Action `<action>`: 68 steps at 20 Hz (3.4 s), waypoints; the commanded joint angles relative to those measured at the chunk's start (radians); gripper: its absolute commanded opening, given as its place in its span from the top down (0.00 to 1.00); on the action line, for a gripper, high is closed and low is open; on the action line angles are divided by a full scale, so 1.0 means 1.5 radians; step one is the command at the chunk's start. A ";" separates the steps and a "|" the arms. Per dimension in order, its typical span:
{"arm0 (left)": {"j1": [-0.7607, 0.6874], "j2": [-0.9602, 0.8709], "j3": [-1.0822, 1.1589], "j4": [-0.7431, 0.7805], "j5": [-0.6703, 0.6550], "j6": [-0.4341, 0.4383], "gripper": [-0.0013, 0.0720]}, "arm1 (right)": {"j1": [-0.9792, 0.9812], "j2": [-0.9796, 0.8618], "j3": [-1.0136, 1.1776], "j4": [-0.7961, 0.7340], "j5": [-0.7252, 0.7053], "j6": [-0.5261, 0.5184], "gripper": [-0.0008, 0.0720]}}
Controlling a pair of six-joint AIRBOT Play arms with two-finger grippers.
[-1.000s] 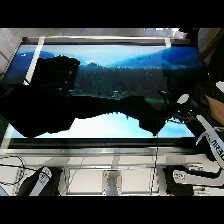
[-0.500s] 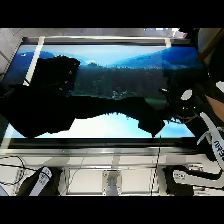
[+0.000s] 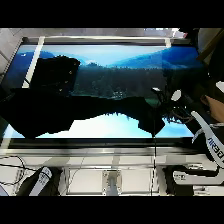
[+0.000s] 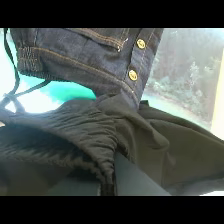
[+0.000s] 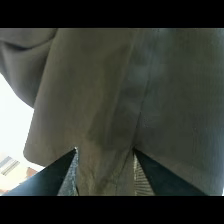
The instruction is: Fold the clothes and pants, and hang the long-sleeved shirts on hangers.
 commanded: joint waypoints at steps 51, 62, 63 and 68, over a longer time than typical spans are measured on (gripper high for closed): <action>0.052 -0.218 0.224 0.231 0.025 -0.192 0.01 | -0.136 -0.064 0.329 0.222 0.119 0.091 0.41; 0.178 -0.146 -0.096 0.254 0.073 -0.192 0.21 | 0.338 -0.357 0.420 0.476 -0.060 0.064 0.36; 0.178 -0.146 -0.098 0.255 0.081 -0.192 0.21 | 0.355 -0.391 0.459 0.483 -0.060 0.071 0.36; 0.178 -0.146 -0.098 0.254 0.108 -0.179 0.21 | 0.401 -0.505 0.603 0.482 -0.040 0.157 0.36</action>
